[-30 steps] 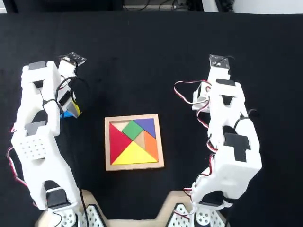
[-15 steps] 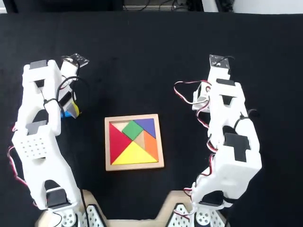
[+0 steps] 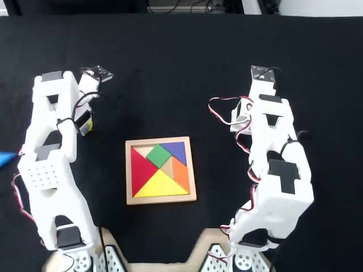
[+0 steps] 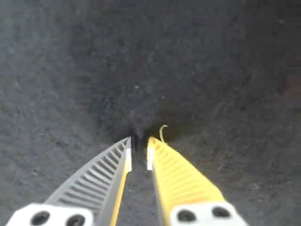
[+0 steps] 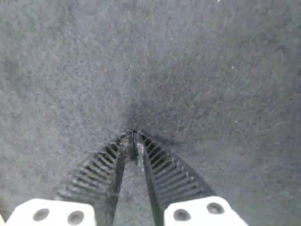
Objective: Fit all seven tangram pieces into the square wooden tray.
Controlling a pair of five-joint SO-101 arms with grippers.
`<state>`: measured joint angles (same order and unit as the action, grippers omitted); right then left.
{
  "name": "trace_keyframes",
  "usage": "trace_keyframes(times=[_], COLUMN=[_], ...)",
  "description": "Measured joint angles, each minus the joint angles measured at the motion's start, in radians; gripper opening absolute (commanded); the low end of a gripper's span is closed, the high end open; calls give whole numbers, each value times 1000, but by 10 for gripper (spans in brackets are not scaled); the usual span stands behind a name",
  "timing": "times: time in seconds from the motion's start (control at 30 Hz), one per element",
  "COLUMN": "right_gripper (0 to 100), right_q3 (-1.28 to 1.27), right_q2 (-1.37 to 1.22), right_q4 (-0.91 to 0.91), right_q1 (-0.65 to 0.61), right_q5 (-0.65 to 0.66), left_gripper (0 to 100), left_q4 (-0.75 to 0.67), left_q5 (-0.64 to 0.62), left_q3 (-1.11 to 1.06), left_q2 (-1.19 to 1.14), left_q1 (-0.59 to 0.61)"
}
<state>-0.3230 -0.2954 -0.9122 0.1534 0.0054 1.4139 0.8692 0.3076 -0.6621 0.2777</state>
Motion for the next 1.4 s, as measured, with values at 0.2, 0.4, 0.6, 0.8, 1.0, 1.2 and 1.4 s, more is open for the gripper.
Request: trace_keyframes(times=[0.2, 0.4, 0.6, 0.8, 1.0, 1.2, 1.4], right_gripper=[11, 11, 11, 11, 11, 11, 11], right_q3=[0, 0, 0, 0, 0, 0, 0], right_q2=[0, 0, 0, 0, 0, 0, 0], right_q4=[0, 0, 0, 0, 0, 0, 0], right_q1=[0, 0, 0, 0, 0, 0, -11], right_q5=[0, 0, 0, 0, 0, 0, 0], left_gripper=[51, 88, 181, 98, 53, 54, 54], left_q4=[170, 321, 336, 339, 107, -330, -506], left_q5=[0, -29, -91, -64, -86, -293, -342], left_q3=[150, 427, 559, 353, 74, -186, -235], left_q2=[-2, 32, 334, 598, 601, 448, 215], left_q1=[-57, -41, 173, 506, 810, 997, 1016])
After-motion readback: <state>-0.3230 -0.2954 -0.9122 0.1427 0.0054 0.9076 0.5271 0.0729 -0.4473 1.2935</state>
